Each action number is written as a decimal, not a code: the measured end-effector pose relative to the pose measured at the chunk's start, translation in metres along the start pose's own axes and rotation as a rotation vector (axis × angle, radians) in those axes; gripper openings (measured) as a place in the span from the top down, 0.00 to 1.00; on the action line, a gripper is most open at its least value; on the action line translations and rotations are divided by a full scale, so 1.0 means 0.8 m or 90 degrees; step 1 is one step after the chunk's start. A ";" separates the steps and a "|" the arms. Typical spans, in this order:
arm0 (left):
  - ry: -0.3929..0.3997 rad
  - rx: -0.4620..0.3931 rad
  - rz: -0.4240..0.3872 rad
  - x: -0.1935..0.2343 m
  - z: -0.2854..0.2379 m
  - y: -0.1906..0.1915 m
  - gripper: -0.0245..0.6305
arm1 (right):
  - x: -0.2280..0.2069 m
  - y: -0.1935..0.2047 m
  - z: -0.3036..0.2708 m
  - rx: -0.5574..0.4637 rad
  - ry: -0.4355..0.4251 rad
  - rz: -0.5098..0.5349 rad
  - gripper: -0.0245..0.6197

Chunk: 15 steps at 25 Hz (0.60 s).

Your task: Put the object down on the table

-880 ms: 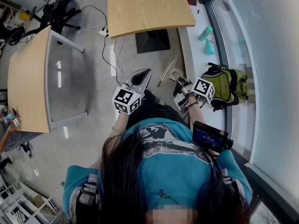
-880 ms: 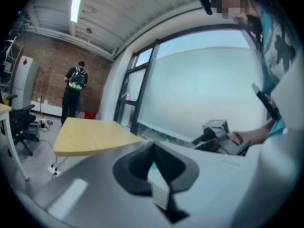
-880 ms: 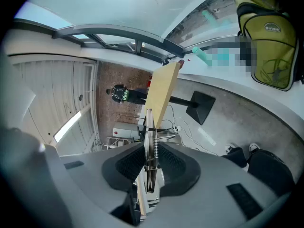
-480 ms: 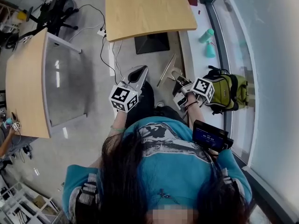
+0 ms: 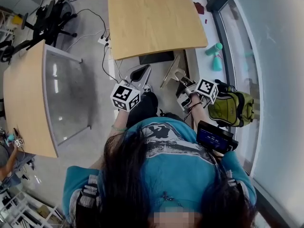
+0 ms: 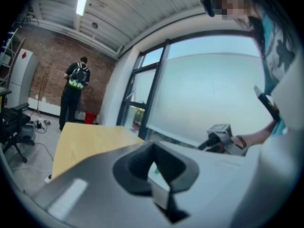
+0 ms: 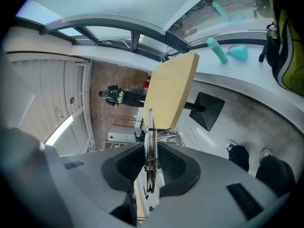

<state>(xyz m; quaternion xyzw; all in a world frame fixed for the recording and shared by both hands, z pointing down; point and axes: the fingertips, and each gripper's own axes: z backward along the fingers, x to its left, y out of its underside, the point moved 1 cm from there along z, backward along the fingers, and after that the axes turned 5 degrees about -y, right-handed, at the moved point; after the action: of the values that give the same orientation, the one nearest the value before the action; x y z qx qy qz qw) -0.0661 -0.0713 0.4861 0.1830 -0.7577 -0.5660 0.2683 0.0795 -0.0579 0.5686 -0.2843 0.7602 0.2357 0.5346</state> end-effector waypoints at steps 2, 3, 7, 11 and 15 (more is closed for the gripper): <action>0.002 -0.005 0.002 0.034 -0.010 -0.012 0.96 | 0.012 -0.008 -0.032 -0.001 0.004 0.002 0.82; 0.003 -0.007 0.003 0.050 -0.015 -0.018 0.96 | 0.018 -0.012 -0.047 -0.002 0.005 0.003 0.82; 0.009 -0.012 0.011 0.103 -0.027 -0.032 0.96 | 0.041 -0.021 -0.100 -0.004 0.006 0.005 0.82; 0.011 -0.007 0.022 0.131 -0.039 -0.038 0.96 | 0.052 -0.036 -0.126 -0.006 0.014 0.000 0.82; 0.012 0.001 0.028 0.153 -0.055 -0.037 0.96 | 0.052 -0.065 -0.147 -0.011 0.026 0.010 0.82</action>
<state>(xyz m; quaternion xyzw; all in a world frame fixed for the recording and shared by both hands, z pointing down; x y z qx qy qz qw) -0.1364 -0.1847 0.4916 0.1715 -0.7595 -0.5576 0.2878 0.0242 -0.1815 0.5638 -0.2876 0.7711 0.2406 0.5146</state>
